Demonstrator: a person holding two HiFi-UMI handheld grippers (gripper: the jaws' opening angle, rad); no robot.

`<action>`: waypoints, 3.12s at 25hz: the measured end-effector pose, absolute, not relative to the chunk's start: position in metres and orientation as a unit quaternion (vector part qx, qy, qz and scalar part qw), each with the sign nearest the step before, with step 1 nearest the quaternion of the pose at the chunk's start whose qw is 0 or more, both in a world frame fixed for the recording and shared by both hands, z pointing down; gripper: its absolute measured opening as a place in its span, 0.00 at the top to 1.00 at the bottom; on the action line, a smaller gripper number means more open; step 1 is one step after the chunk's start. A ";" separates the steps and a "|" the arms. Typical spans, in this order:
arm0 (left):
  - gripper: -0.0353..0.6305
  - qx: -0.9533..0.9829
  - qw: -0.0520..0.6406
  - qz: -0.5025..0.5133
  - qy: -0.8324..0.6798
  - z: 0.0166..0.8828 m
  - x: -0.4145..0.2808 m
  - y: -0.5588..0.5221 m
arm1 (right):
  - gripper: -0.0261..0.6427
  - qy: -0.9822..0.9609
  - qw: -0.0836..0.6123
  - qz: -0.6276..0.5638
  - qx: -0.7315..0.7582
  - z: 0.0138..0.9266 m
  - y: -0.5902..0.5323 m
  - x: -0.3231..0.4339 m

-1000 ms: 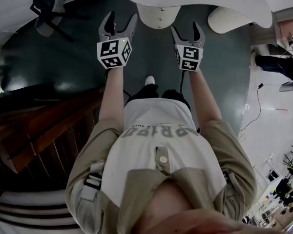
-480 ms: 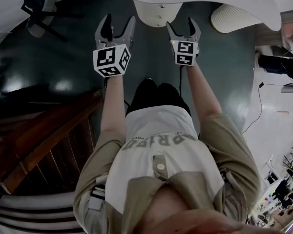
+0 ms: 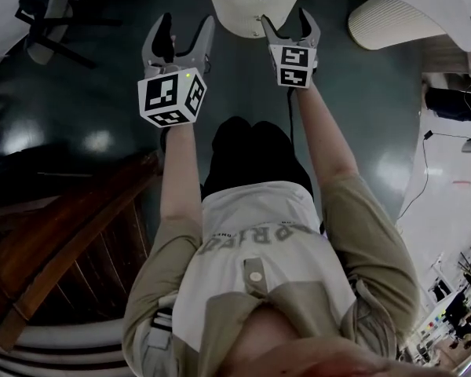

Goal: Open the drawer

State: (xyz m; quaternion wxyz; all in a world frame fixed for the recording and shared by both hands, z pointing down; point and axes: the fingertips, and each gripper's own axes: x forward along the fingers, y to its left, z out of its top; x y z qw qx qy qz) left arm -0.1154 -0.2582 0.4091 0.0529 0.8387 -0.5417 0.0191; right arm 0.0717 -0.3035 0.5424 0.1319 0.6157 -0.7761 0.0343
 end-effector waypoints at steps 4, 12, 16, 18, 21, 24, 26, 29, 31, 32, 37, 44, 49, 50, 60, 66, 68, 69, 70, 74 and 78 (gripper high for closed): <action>0.46 0.836 0.044 0.018 -0.547 0.441 -0.118 -0.269 | 0.42 -0.776 0.124 0.030 0.618 0.572 -0.327 0.068; 0.46 0.829 0.023 0.012 -0.558 0.499 -0.126 -0.289 | 0.45 -0.774 0.105 0.032 0.624 0.621 -0.370 0.061; 0.46 0.828 0.020 0.009 -0.561 0.517 -0.129 -0.295 | 0.50 -0.775 0.112 0.023 0.621 0.640 -0.387 0.058; 0.46 0.827 0.020 0.008 -0.562 0.523 -0.131 -0.296 | 0.54 -0.772 0.118 0.021 0.624 0.645 -0.396 0.057; 0.46 0.826 0.020 0.010 -0.564 0.529 -0.135 -0.297 | 0.59 -0.762 0.135 0.037 0.632 0.658 -0.409 0.057; 0.46 0.826 0.020 0.011 -0.564 0.532 -0.137 -0.296 | 0.64 -0.758 0.138 0.064 0.634 0.666 -0.419 0.056; 0.46 0.825 0.021 0.010 -0.564 0.534 -0.138 -0.296 | 0.68 -0.751 0.144 0.070 0.640 0.669 -0.423 0.057; 0.46 0.825 0.021 0.011 -0.565 0.534 -0.140 -0.295 | 0.75 -0.740 0.145 0.071 0.653 0.671 -0.424 0.057; 0.46 0.825 0.019 0.012 -0.565 0.534 -0.141 -0.295 | 0.80 -0.739 0.133 0.073 0.656 0.669 -0.425 0.055; 0.46 0.825 0.019 0.013 -0.565 0.535 -0.141 -0.295 | 0.80 -0.738 0.130 0.073 0.658 0.669 -0.425 0.055; 0.46 0.824 0.021 0.016 -0.566 0.538 -0.144 -0.295 | 0.80 -0.744 0.131 0.084 0.649 0.672 -0.424 0.057; 0.46 0.824 0.024 0.016 -0.566 0.538 -0.143 -0.294 | 0.81 -0.751 0.131 0.098 0.639 0.672 -0.424 0.057; 0.46 0.823 0.022 0.016 -0.568 0.537 -0.143 -0.295 | 0.81 -0.754 0.134 0.099 0.636 0.671 -0.425 0.057; 0.46 0.822 0.022 0.016 -0.568 0.537 -0.144 -0.295 | 0.81 -0.754 0.135 0.099 0.636 0.670 -0.425 0.057; 0.46 0.822 0.024 0.013 -0.569 0.536 -0.145 -0.294 | 0.81 -0.759 0.126 0.079 0.634 0.671 -0.395 0.057; 0.46 0.827 0.024 0.009 -0.562 0.526 -0.139 -0.289 | 0.81 -0.756 0.127 0.081 0.637 0.673 -0.376 0.054; 0.46 0.829 0.027 0.007 -0.559 0.519 -0.136 -0.287 | 0.81 -0.756 0.129 0.082 0.636 0.674 -0.369 0.053; 0.46 0.829 0.031 0.007 -0.558 0.515 -0.134 -0.286 | 0.81 -0.758 0.129 0.081 0.635 0.675 -0.365 0.053; 0.46 0.829 0.034 0.007 -0.558 0.511 -0.133 -0.285 | 0.81 -0.759 0.130 0.080 0.633 0.675 -0.360 0.054; 0.46 0.830 0.041 0.014 -0.556 0.491 -0.129 -0.284 | 0.81 -0.759 0.144 0.092 0.628 0.677 -0.340 0.056; 0.46 0.830 0.036 0.013 -0.556 0.469 -0.127 -0.286 | 0.81 -0.759 0.155 0.105 0.623 0.677 -0.329 0.055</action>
